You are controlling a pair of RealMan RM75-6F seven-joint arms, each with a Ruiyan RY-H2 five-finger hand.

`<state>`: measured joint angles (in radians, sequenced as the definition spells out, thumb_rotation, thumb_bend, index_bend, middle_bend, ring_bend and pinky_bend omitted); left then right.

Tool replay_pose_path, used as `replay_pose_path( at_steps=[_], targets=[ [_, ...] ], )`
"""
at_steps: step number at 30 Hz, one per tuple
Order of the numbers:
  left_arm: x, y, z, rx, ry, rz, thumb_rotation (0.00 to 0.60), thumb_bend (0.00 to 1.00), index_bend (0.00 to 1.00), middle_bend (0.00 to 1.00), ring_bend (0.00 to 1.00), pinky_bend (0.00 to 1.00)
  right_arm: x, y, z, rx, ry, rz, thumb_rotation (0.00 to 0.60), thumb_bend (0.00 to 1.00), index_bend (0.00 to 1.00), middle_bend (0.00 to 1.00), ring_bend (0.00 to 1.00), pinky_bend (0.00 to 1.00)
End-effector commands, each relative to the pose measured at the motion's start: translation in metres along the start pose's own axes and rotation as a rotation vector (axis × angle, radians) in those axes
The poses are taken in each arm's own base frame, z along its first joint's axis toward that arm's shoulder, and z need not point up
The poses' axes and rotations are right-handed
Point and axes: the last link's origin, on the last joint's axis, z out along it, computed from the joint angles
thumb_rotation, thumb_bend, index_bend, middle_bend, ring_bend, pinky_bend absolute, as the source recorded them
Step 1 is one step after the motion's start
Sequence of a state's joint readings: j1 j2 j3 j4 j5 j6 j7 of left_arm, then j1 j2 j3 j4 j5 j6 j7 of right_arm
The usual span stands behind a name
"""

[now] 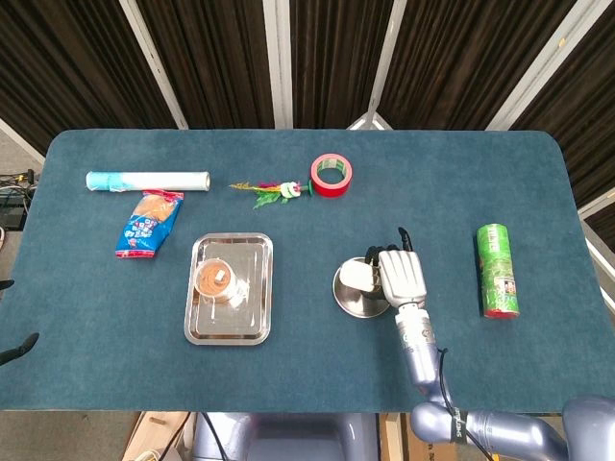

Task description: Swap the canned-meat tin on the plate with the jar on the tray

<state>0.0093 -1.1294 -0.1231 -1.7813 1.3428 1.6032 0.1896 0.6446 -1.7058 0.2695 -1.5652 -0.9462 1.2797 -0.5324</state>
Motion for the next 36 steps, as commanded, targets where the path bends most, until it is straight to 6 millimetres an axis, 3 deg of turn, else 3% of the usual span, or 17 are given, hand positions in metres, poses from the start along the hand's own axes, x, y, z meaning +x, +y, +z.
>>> replay_pose_path(
  at_steps=[1,8,14,19,28,36],
  targets=[
    [0.0,0.0,0.0,-0.001,0.0,-0.001,0.6,0.16,0.25,0.0,0.0,0.07,0.009,-0.011,0.002,0.033,0.021,0.011,0.6,0.13,0.76,0.64,0.42,0.01],
    [0.002,-0.003,0.001,0.009,0.006,-0.007,0.6,0.16,0.25,0.0,0.0,0.07,0.03,-0.056,0.006,0.14,0.026,0.051,0.6,0.13,0.76,0.64,0.42,0.01],
    [0.002,-0.005,0.003,0.016,0.002,-0.012,0.6,0.16,0.25,0.0,0.0,0.07,0.026,-0.096,0.017,0.216,-0.083,0.071,0.6,0.13,0.76,0.64,0.42,0.01],
    [0.003,-0.006,0.003,0.012,-0.002,-0.012,0.6,0.16,0.25,0.0,0.0,0.07,0.015,-0.116,0.026,0.223,-0.138,0.051,0.6,0.13,0.76,0.64,0.42,0.0],
    [0.008,-0.011,0.004,0.026,0.01,-0.019,0.6,0.16,0.26,0.0,0.0,0.07,-0.004,-0.139,0.042,0.203,-0.161,-0.005,0.6,0.13,0.76,0.64,0.42,0.0],
    [0.011,-0.015,0.006,0.046,0.02,-0.024,0.6,0.15,0.26,0.0,0.0,0.07,-0.011,-0.139,0.06,0.172,-0.134,-0.091,0.6,0.13,0.76,0.64,0.42,0.0]
  ],
)
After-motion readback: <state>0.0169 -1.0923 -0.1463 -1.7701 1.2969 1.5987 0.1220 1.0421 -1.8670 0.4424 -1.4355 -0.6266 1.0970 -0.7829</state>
